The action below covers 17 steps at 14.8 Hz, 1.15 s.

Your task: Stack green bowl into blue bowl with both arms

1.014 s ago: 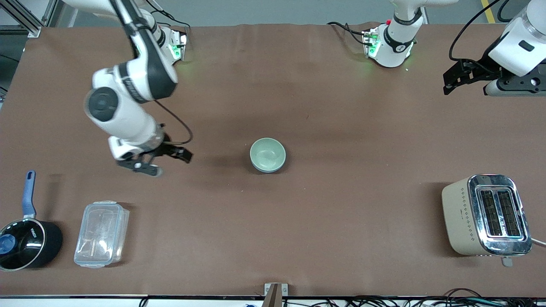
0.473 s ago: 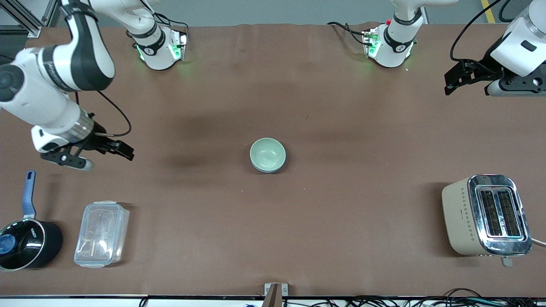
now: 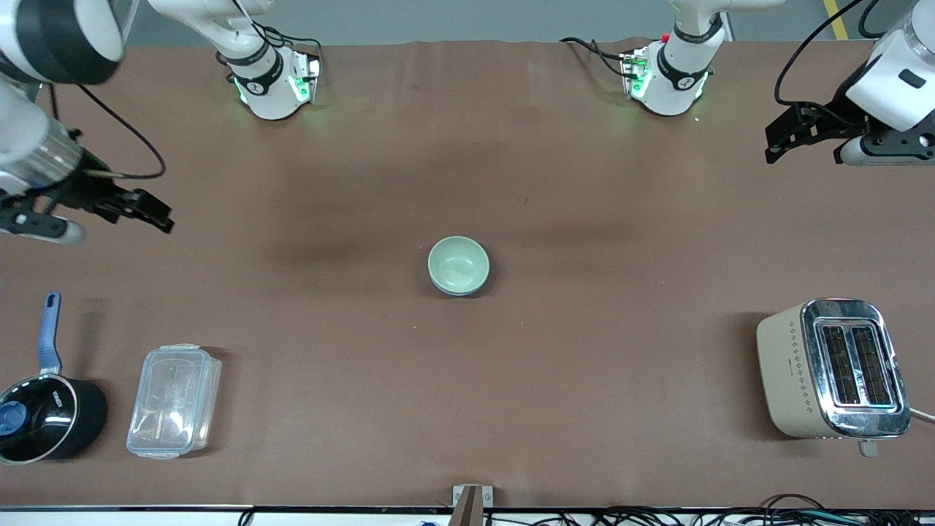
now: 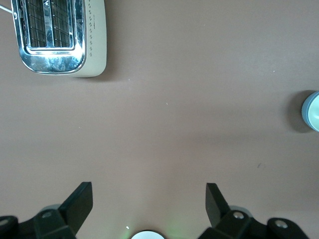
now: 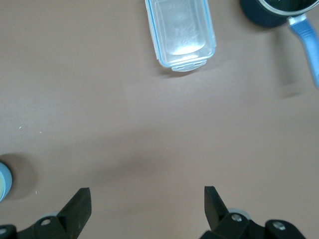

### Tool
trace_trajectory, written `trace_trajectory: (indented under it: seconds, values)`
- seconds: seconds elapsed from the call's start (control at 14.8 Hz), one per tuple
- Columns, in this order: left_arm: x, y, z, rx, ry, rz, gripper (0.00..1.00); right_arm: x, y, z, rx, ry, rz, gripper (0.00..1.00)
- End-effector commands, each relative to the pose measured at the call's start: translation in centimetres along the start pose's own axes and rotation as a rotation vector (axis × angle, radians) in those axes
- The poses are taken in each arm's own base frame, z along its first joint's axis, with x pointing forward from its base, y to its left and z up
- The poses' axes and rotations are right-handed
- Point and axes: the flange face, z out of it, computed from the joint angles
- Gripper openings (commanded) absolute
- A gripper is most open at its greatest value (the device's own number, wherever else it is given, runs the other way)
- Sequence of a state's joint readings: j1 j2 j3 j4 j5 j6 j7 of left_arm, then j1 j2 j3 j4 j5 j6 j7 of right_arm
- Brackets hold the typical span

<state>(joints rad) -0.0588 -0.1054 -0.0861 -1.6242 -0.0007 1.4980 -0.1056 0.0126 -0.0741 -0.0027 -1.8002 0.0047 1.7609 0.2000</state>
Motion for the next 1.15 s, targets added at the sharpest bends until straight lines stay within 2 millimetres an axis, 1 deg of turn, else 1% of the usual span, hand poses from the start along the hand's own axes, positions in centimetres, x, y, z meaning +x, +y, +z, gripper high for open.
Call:
trace_trajectory:
  seconds: [0.0,0.14,0.2,0.34,0.47,0.61,0.68,0.88,1.08]
  values:
    - [-0.3,-0.4,-0.5,-0.003,0.011,0.018,1.00,0.3,2.2,-5.8,-0.018,0.003,-0.033,1.00]
    - [-0.3,-0.4,-0.5,-0.003,0.011,0.031,1.00,0.2,2.6,-7.7,-0.018,-0.009,-0.031,1.00]
    - [-0.2,-0.4,-0.4,-0.003,0.010,0.037,1.00,0.0,2.5,-8.3,-0.018,-0.012,-0.036,1.00]
    - [-0.2,-0.5,-0.5,-0.003,0.011,0.036,1.00,-1.0,2.2,-8.0,-0.027,-0.079,-0.058,1.00]
    - [0.0,-0.5,-1.2,-0.005,0.028,0.030,1.00,-1.2,2.3,-8.0,-0.029,-0.096,-0.050,1.00]
    - [0.2,-0.5,-1.2,-0.006,0.023,0.032,1.00,-0.7,3.8,-9.6,-0.008,-0.062,-0.030,1.00]
    - [0.2,-0.4,-1.2,-0.006,0.025,0.033,1.00,-0.2,4.2,-9.6,-0.006,-0.060,-0.021,1.00]
    - [0.2,-0.4,-1.2,-0.004,0.024,0.033,1.00,0.5,3.9,-8.7,-0.010,-0.069,-0.022,1.00]
    - [0.2,-0.5,-1.1,-0.005,0.022,0.033,1.00,0.7,3.2,-8.4,-0.011,-0.061,-0.036,1.00]
